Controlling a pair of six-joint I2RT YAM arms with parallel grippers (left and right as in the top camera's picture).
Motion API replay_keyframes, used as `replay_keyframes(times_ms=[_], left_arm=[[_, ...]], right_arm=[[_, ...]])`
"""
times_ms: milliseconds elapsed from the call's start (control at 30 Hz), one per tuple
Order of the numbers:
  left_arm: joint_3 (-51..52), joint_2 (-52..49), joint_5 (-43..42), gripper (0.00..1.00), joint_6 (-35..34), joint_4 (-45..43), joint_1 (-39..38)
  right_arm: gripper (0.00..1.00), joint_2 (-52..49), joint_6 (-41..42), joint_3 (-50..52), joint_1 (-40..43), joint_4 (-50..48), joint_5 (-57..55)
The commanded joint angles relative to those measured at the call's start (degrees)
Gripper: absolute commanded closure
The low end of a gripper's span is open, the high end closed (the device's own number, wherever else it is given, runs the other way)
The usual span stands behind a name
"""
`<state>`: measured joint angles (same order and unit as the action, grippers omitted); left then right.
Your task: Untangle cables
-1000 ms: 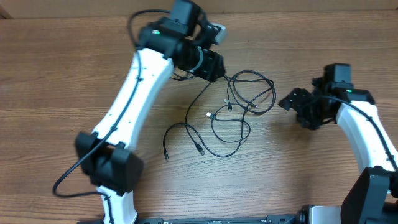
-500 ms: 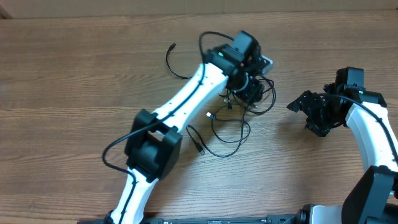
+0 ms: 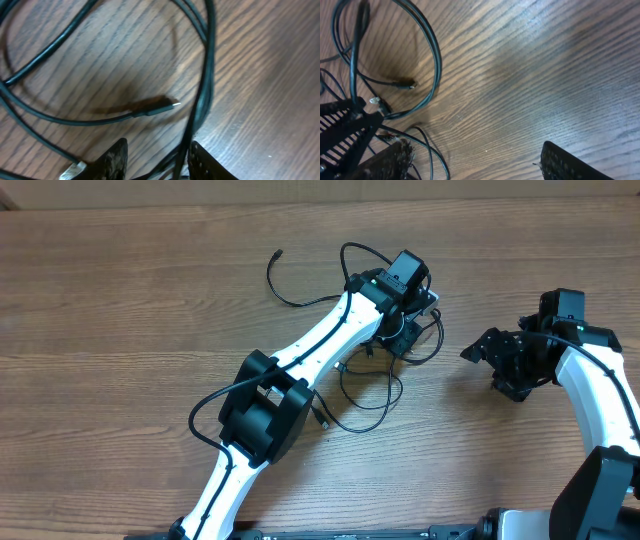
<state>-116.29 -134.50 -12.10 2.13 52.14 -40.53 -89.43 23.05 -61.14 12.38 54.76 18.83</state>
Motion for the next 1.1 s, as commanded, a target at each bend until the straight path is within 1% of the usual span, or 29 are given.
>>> replay_keyframes(times_ms=[0,167,267,367,433,533,633,733,767,933,1067], left_arm=[[0.2,-0.4,2.0,0.6,1.0,0.0,-0.2],[0.2,-1.2,2.0,0.6,0.9,0.1,-1.0],[0.2,-1.7,2.0,0.63,0.9,0.1,-1.5],[0.2,-1.7,2.0,0.79,0.8,0.3,-1.6],[-0.2,-1.4,2.0,0.96,0.9,0.9,-1.6],[-2.8,-0.7,2.2,0.96,0.9,3.3,-1.2],[-8.2,0.7,2.3,0.96,0.9,6.8,0.1],[-17.0,2.4,2.3,0.96,0.9,11.8,2.3],[-18.4,2.7,2.3,0.96,0.9,12.4,2.7],[-31.4,6.7,2.3,0.96,0.8,18.3,7.9],[-38.5,11.3,2.1,0.96,0.4,20.8,12.2]], right_arm=[[0.2,0.3,-0.6,-1.1,0.2,0.1,-0.3],[0.19,0.3,-0.6,-1.1,0.2,0.1,-0.1],[0.19,0.3,-0.6,-1.1,0.2,0.1,0.3],[0.19,0.3,-0.6,-1.1,0.2,0.1,0.3],[0.19,0.3,-0.6,-1.1,0.2,0.0,0.3],[0.14,0.3,-0.6,-1.1,0.2,-0.1,0.3],[0.12,0.3,-0.6,-1.1,0.2,-0.1,0.3],[0.12,0.3,-0.6,-1.1,0.2,0.0,0.3],[0.12,0.3,-0.6,-1.1,0.2,0.0,0.3],[0.12,0.3,-0.6,-1.1,0.2,0.0,0.3],[0.12,0.3,-0.6,-1.1,0.2,-0.1,0.3]])
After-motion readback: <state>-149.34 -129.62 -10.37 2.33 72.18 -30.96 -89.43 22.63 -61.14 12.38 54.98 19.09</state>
